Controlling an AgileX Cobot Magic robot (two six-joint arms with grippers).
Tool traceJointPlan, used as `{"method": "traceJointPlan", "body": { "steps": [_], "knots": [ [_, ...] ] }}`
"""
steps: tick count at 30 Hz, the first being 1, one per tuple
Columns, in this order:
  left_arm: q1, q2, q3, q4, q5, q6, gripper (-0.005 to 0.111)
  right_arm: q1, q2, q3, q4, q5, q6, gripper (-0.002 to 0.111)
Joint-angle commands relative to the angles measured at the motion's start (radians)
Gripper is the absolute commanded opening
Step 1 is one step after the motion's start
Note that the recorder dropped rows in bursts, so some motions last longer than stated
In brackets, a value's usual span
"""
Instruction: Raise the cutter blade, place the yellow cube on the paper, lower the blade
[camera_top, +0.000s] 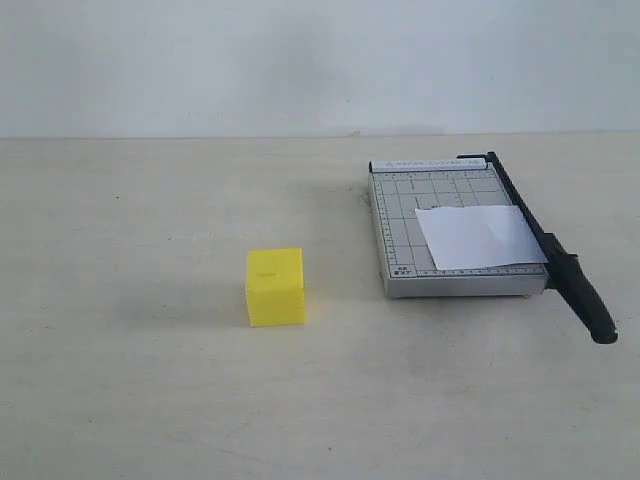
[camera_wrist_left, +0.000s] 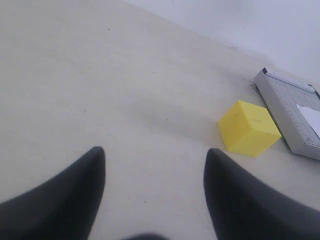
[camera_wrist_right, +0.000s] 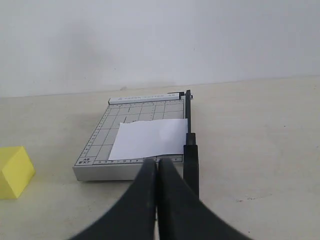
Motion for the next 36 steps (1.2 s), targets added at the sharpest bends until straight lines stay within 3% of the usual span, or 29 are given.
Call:
{"method": "traceJointPlan", "body": {
  "steps": [1, 15, 22, 29, 33, 36],
  "knots": [
    [-0.005, -0.002, 0.003, -0.007, -0.002, -0.003, 0.056, 0.0, -0.005, 0.0, -0.003, -0.009, 0.003, 0.0],
    [-0.005, -0.002, 0.003, -0.007, -0.001, -0.003, 0.056, 0.0, -0.005, 0.0, -0.003, -0.024, 0.004, 0.0],
    [-0.005, -0.002, 0.003, -0.007, -0.001, -0.003, 0.056, 0.0, -0.005, 0.0, 0.161, -0.301, 0.188, 0.0],
    [-0.005, -0.002, 0.003, -0.007, -0.001, -0.003, 0.056, 0.0, -0.005, 0.0, 0.186, -0.429, 0.219, 0.0],
    [-0.005, -0.002, 0.003, -0.007, -0.001, -0.003, 0.056, 0.0, -0.005, 0.0, 0.186, -0.399, 0.227, 0.0],
    [-0.005, -0.002, 0.003, -0.007, -0.001, -0.003, 0.056, 0.0, -0.005, -0.031, 0.164, -0.265, 0.174, 0.002]
  ]
}}
